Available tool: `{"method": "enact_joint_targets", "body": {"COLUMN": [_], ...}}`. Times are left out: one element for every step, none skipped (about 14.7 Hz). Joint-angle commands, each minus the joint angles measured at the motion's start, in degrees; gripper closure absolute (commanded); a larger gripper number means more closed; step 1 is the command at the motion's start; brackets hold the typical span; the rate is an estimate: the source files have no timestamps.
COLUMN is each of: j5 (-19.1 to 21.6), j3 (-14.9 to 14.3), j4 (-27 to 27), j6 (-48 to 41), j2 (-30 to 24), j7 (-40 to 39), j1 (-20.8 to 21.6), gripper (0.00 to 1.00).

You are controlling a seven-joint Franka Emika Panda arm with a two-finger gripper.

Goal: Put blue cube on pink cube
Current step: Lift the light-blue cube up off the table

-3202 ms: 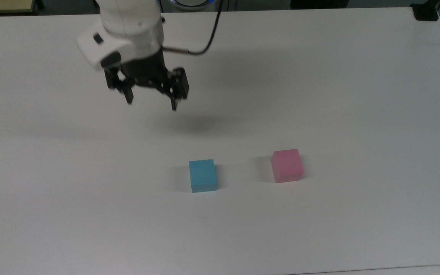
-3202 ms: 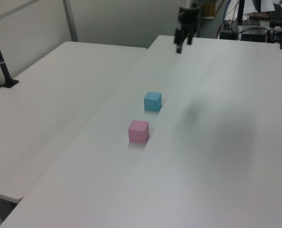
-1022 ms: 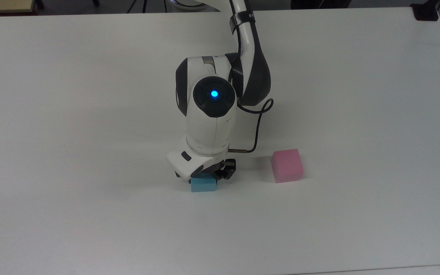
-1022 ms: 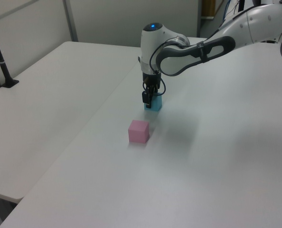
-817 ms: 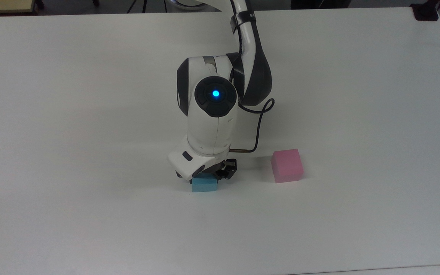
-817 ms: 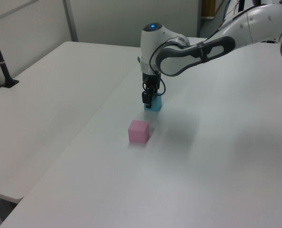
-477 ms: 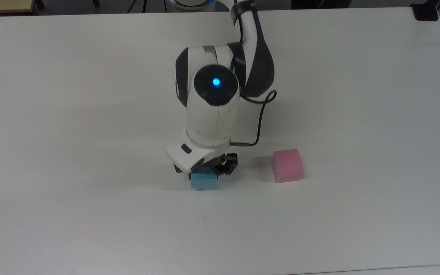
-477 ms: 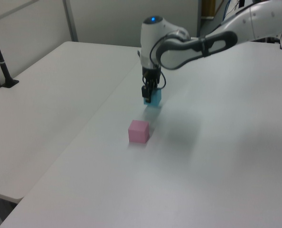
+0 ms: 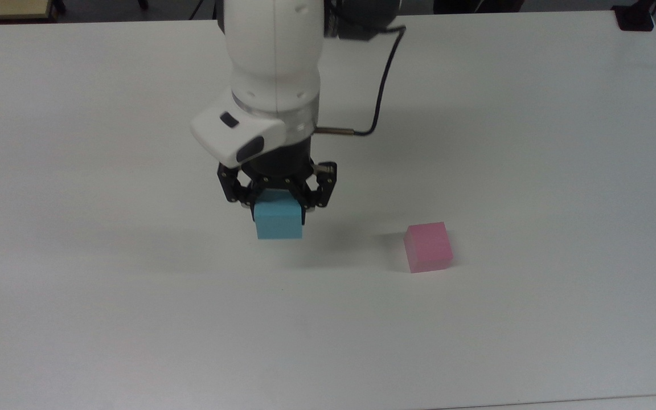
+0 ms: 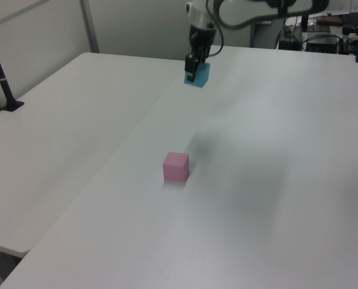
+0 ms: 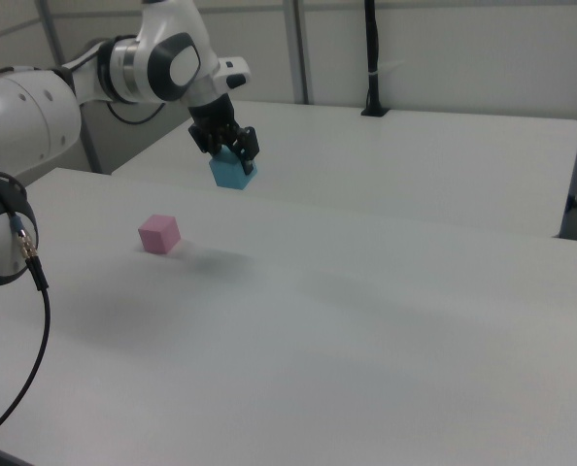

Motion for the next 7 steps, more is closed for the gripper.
{"method": "enact_joint_targets", "body": {"j5": [1.4, 1.6, 1.7, 1.7, 1.7, 1.7, 1.7], "j3": [-0.5, -0.4, -0.3, -0.8, -1.6, -2.0, -2.1], "j4": [-4.0, -4.0, -3.8, -3.7, -3.6, -3.4, -3.3], "j6": [-1.1, -1.1, -1.1, -1.0, -0.7, -0.4, -0.3], "j2": [-3.5, -3.5, -3.5, -3.5, -3.4, -3.1, -3.0], "j7": [-1.2, -0.9, -0.4, 0.6, 1.4, 2.8, 3.9], "j1": [0.4, 0.4, 1.0, 2.7, 4.5, 6.3, 7.8], "gripper": [0.48, 0.48, 0.48, 0.48, 0.47, 0.47, 0.46]}}
